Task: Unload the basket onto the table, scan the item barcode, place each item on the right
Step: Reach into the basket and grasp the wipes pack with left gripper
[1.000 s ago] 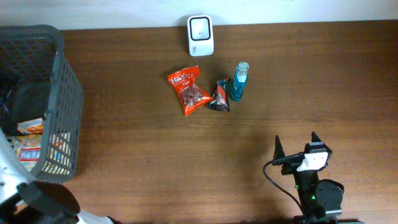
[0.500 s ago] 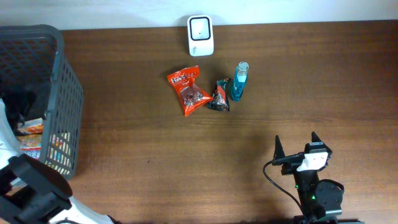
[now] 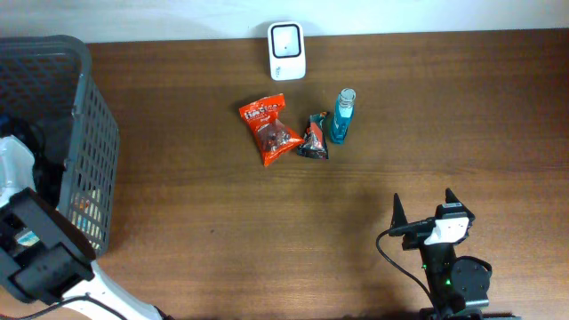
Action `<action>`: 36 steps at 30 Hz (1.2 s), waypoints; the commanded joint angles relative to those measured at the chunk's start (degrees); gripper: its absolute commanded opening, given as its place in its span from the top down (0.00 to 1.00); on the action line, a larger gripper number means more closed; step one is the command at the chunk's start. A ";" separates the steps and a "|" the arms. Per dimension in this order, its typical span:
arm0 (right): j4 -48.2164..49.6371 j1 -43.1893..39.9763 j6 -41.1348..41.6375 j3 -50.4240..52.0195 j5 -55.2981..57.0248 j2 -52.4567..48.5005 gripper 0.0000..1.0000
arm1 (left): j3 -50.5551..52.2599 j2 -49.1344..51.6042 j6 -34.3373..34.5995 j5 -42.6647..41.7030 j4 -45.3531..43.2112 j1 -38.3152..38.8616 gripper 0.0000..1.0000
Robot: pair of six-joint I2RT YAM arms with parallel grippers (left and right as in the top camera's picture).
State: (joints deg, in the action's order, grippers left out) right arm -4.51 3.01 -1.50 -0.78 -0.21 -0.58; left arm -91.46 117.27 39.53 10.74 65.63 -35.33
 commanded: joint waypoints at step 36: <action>-0.17 0.35 0.22 0.46 0.28 0.37 0.02 | -67.82 -7.80 -16.96 -17.92 25.31 15.96 1.00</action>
State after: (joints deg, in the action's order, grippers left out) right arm -4.51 3.01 -1.48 -0.78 -0.21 -0.58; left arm -157.47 114.91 24.47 -6.57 92.27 -21.71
